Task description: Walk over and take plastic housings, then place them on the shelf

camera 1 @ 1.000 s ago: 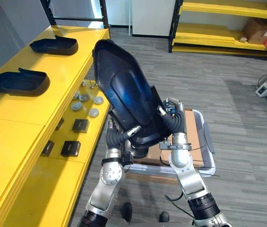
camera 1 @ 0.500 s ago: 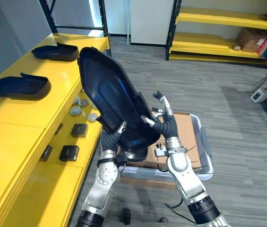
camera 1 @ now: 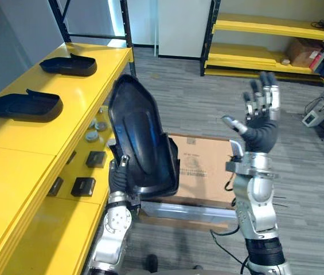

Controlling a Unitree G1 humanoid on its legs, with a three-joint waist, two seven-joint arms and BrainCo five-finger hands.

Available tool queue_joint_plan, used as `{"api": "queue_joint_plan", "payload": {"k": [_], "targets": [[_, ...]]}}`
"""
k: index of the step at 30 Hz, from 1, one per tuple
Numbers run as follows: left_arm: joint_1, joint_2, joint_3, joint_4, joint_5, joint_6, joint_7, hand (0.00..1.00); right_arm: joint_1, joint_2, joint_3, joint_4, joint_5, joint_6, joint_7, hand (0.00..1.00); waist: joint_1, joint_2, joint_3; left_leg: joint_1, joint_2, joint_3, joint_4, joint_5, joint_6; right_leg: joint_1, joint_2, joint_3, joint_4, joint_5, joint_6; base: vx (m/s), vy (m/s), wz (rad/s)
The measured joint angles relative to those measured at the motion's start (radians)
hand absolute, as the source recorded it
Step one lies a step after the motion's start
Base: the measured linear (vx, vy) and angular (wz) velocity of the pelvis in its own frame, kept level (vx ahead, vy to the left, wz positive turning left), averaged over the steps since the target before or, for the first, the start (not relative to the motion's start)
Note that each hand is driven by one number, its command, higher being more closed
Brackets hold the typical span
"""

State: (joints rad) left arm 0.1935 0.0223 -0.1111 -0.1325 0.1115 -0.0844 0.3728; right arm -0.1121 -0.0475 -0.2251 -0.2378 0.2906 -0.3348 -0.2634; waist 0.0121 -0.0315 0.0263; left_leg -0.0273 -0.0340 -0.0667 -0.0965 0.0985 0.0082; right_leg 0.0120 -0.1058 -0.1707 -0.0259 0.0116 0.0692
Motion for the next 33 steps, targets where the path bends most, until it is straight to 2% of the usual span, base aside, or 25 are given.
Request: {"api": "queue_joint_plan", "payload": {"k": [4,7,10,14,18,19,21,25,27,29,30,31,32,33], "targets": [[0.040,-0.004,0.036,-0.056,0.000,0.000,-0.001,1.00,0.085,-0.002,-0.154,0.183,0.023,0.002,-0.057,0.00,-0.002,0.000,0.000,-0.006,0.000,-0.003,0.000,0.000,0.000,0.000,0.001,-0.003,-0.010,0.000,0.000,0.00,0.000,0.01],[0.066,-0.007,0.045,-0.085,0.000,-0.001,-0.002,1.00,0.139,-0.002,-0.209,0.315,0.020,0.042,-0.070,0.00,-0.008,0.002,-0.001,-0.008,0.000,-0.006,0.000,0.000,0.000,0.000,0.001,-0.008,-0.012,0.002,0.002,0.00,0.000,0.03],[0.092,-0.011,0.057,-0.112,-0.002,-0.001,-0.010,1.00,0.187,-0.001,-0.228,0.520,0.021,0.097,-0.060,0.00,-0.013,0.002,-0.001,-0.010,0.000,-0.011,0.000,0.002,0.004,0.002,0.001,-0.014,-0.012,0.002,0.003,0.00,0.000,0.04],[0.133,-0.017,0.061,-0.145,-0.011,-0.013,-0.048,1.00,0.218,-0.001,-0.223,0.714,0.021,0.136,0.003,0.00,-0.013,0.004,-0.002,-0.010,0.001,-0.011,0.001,0.002,0.003,0.008,0.000,-0.016,-0.010,0.002,0.003,0.00,0.000,0.02],[0.141,-0.017,0.061,-0.150,-0.032,-0.021,-0.071,1.00,0.270,0.002,-0.121,0.903,0.010,0.172,0.080,0.00,0.004,0.006,-0.002,0.004,0.007,-0.013,0.001,-0.012,-0.005,0.025,0.000,-0.016,-0.009,0.001,0.001,-0.01,-0.008,0.05],[0.152,-0.019,0.065,-0.152,-0.037,-0.024,-0.081,1.00,0.277,0.010,-0.085,0.947,0.000,0.193,0.109,0.00,0.006,0.013,0.000,0.003,0.008,-0.020,0.001,-0.016,-0.002,0.033,0.000,-0.022,-0.003,-0.011,0.003,-0.05,-0.029,0.04],[0.171,-0.021,0.069,-0.155,-0.043,-0.025,-0.090,1.00,0.281,0.026,-0.067,0.972,-0.018,0.197,0.120,0.00,0.004,0.019,0.003,0.007,0.007,-0.032,0.008,-0.022,0.000,0.033,-0.002,-0.038,0.026,-0.035,0.005,-0.05,-0.031,0.25],[0.204,-0.041,0.065,-0.176,-0.061,-0.030,-0.111,1.00,0.285,0.047,-0.006,1.006,-0.043,0.208,0.141,0.00,0.010,0.019,0.020,-0.052,-0.016,-0.118,0.108,-0.056,-0.006,0.033,-0.022,-0.141,0.107,-0.086,0.003,-0.04,-0.024,0.79],[0.216,-0.059,0.062,-0.233,-0.062,-0.031,-0.112,1.00,0.285,0.053,0.010,1.009,-0.048,0.209,0.141,0.00,0.028,0.025,0.046,-0.110,-0.041,-0.191,0.174,-0.064,-0.006,0.034,-0.042,-0.253,0.161,-0.125,0.007,-0.03,-0.016,1.37],[0.217,-0.072,0.061,-0.266,-0.069,-0.034,-0.115,1.00,0.282,0.056,0.019,1.010,-0.048,0.208,0.136,0.00,0.036,0.034,0.065,-0.156,-0.054,-0.216,0.207,-0.064,-0.005,0.035,-0.064,-0.352,0.207,-0.157,0.013,-0.01,-0.010,1.67],[0.216,-0.078,0.059,-0.278,-0.083,-0.036,-0.121,1.00,0.280,0.053,0.033,1.010,-0.048,0.208,0.135,0.00,0.029,0.039,0.071,-0.181,-0.051,-0.190,0.224,-0.064,-0.005,0.036,-0.084,-0.422,0.239,-0.178,0.019,0.01,-0.003,1.75],[0.217,-0.081,0.059,-0.279,-0.086,-0.036,-0.122,1.00,0.280,0.050,0.040,1.010,-0.048,0.208,0.135,0.00,0.035,0.040,0.074,-0.191,-0.044,-0.159,0.230,-0.064,-0.005,0.037,-0.094,-0.448,0.254,-0.187,0.021,0.02,0.000,1.42],[0.219,-0.085,0.063,-0.279,-0.101,-0.036,-0.123,1.00,0.278,0.050,0.041,1.009,-0.049,0.208,0.136,0.00,0.039,0.042,0.075,-0.209,-0.024,-0.076,0.237,-0.070,0.004,0.042,-0.109,-0.488,0.275,-0.199,0.027,0.01,0.008,1.26],[0.220,-0.090,0.058,-0.278,-0.106,-0.036,-0.127,1.00,0.269,0.049,0.054,1.008,-0.049,0.208,0.135,0.00,0.053,0.045,0.086,-0.212,0.019,0.084,0.247,-0.087,0.030,0.075,-0.129,-0.553,0.290,-0.206,0.035,0.02,0.017,1.22]]}}
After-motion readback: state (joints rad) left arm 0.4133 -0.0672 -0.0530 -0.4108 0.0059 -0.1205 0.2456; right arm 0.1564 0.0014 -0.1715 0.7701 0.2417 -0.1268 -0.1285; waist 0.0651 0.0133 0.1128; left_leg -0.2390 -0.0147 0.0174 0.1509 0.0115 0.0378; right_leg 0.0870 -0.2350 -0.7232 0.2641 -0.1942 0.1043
